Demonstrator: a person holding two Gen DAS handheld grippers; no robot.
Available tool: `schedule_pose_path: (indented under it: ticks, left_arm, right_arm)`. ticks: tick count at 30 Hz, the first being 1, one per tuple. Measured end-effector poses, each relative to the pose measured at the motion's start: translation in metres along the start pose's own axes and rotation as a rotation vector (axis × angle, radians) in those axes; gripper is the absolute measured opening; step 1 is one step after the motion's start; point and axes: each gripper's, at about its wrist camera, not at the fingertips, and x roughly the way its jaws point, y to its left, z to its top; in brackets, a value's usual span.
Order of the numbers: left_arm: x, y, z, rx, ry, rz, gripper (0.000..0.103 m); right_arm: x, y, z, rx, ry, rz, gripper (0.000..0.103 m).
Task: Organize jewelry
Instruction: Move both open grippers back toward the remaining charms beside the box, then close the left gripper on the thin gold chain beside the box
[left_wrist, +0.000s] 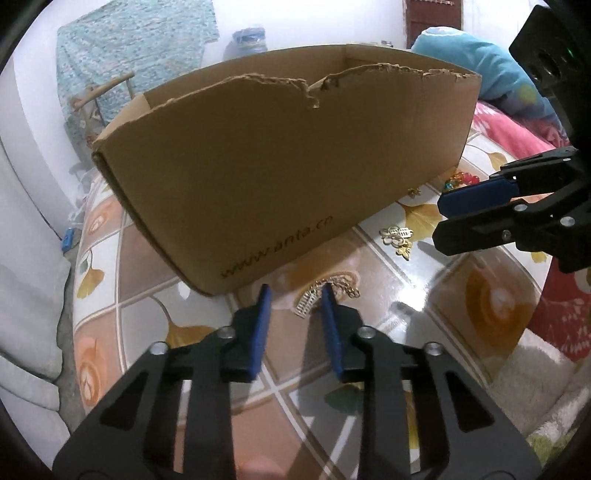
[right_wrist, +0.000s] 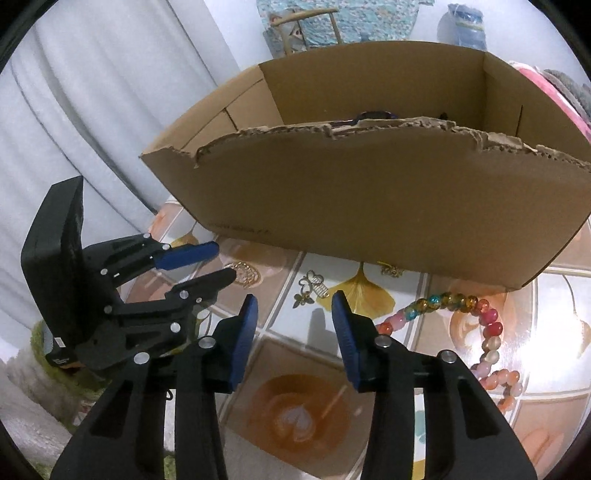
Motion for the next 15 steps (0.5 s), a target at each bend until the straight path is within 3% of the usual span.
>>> schedule_pose_path:
  ticks: [14,15]
  left_arm:
    - [0.0024,0.0078,0.0033,0.013,0.013,-0.052,0.02]
    - [0.0025,0.008,0.0032,0.014,0.011,-0.057,0.012]
  right_arm:
    - [-0.0007,-0.0075,0.0014,0.033,0.003,0.008,0.04]
    - [-0.0005,-0.0074,0.0017,0.035,0.002,0.007,0.04]
